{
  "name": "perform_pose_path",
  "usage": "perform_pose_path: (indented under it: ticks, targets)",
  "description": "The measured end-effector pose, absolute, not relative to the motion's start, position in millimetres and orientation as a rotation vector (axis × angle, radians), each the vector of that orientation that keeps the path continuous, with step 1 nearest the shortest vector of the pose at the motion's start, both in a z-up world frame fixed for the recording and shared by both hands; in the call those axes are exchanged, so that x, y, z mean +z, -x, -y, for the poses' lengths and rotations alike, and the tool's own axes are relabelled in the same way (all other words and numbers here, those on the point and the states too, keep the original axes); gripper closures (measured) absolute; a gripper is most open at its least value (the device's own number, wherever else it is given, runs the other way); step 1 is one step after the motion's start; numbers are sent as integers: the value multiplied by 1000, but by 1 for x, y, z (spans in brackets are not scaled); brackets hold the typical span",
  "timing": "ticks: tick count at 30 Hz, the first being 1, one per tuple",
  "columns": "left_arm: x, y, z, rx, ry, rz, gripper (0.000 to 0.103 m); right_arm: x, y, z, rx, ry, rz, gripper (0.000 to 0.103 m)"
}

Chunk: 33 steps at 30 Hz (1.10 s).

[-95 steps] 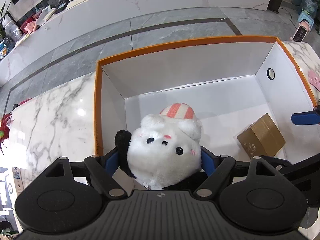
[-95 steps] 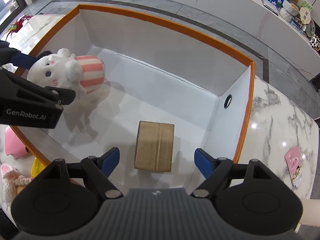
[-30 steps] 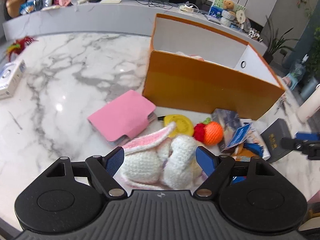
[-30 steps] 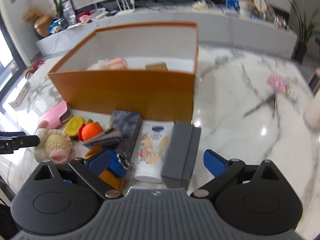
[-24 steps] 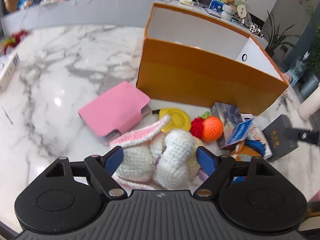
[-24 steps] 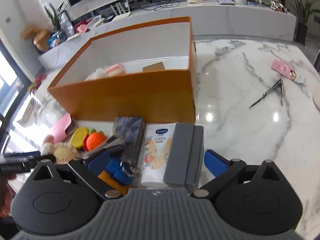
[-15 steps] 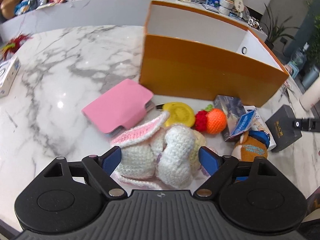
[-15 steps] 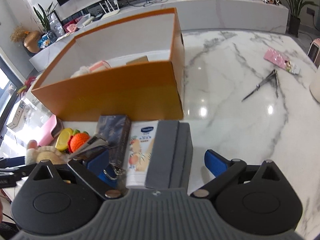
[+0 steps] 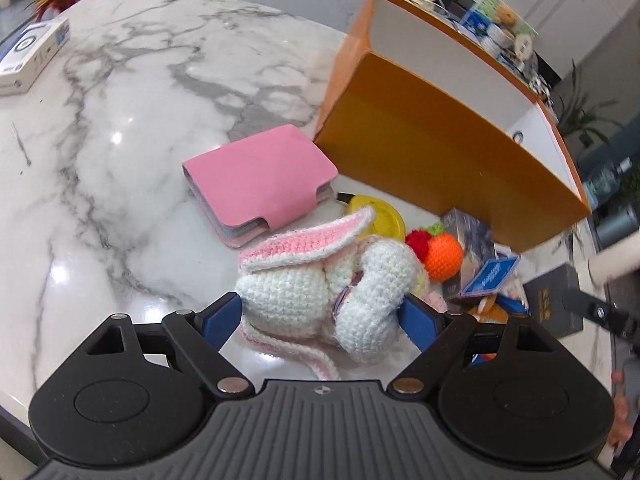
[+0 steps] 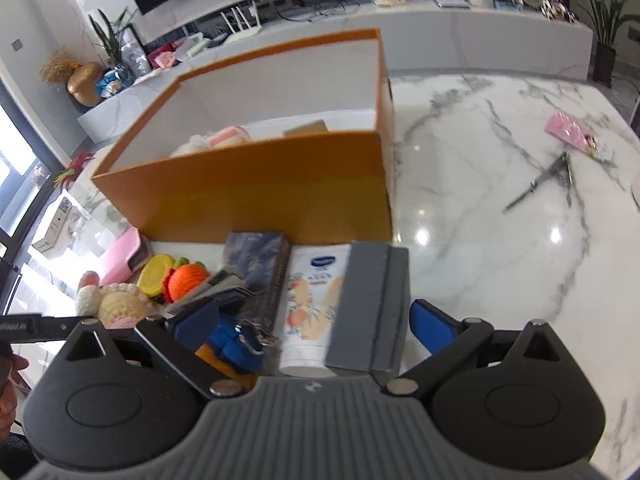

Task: Organize objects
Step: 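Grasp the crocheted white bunny with the left gripper while the right grasps the orange bear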

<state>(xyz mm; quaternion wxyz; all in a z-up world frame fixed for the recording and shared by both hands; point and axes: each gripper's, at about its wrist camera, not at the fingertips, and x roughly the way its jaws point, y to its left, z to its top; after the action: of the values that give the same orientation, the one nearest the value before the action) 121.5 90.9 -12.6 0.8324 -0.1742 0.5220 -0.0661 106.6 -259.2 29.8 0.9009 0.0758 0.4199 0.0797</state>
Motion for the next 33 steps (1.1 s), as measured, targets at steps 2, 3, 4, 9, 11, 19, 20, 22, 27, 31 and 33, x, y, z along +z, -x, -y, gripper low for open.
perform_pose_path:
  ticks: [2, 3, 4, 9, 11, 19, 20, 22, 27, 31, 33]
  targets:
    - [-12, -122, -94, -129, 402, -1106, 3, 38, -102, 247, 211, -122, -822, 1]
    - [-12, -123, -95, -124, 411, -1102, 3, 41, -101, 240, 238, -111, -802, 1]
    - [-12, -122, -95, -119, 416, -1098, 3, 43, -100, 233, 261, -99, -789, 1]
    - [-10, -125, -95, -110, 419, -1078, 3, 44, -102, 207, 334, -37, -798, 1]
    - [-7, -128, -94, -124, 408, -1056, 3, 42, -101, 204, 351, -44, -818, 1]
    - [0, -153, -74, -262, 305, -1020, 3, 29, -99, 207, 348, -87, -875, 1]
    - [-1, -151, -75, -268, 335, -1027, 3, 29, -98, 209, 347, -88, -874, 1]
    - [-3, -148, -79, -287, 386, -1054, 3, 29, -98, 210, 345, -91, -876, 1]
    - [-2, -127, -95, -258, 433, -1126, 3, 30, -96, 215, 342, -95, -879, 1]
    - [-4, -112, -106, -326, 447, -1244, 3, 31, -95, 219, 342, -109, -883, 1]
    - [4, -108, -106, -384, 441, -1215, 3, 31, -95, 221, 336, -115, -884, 1]
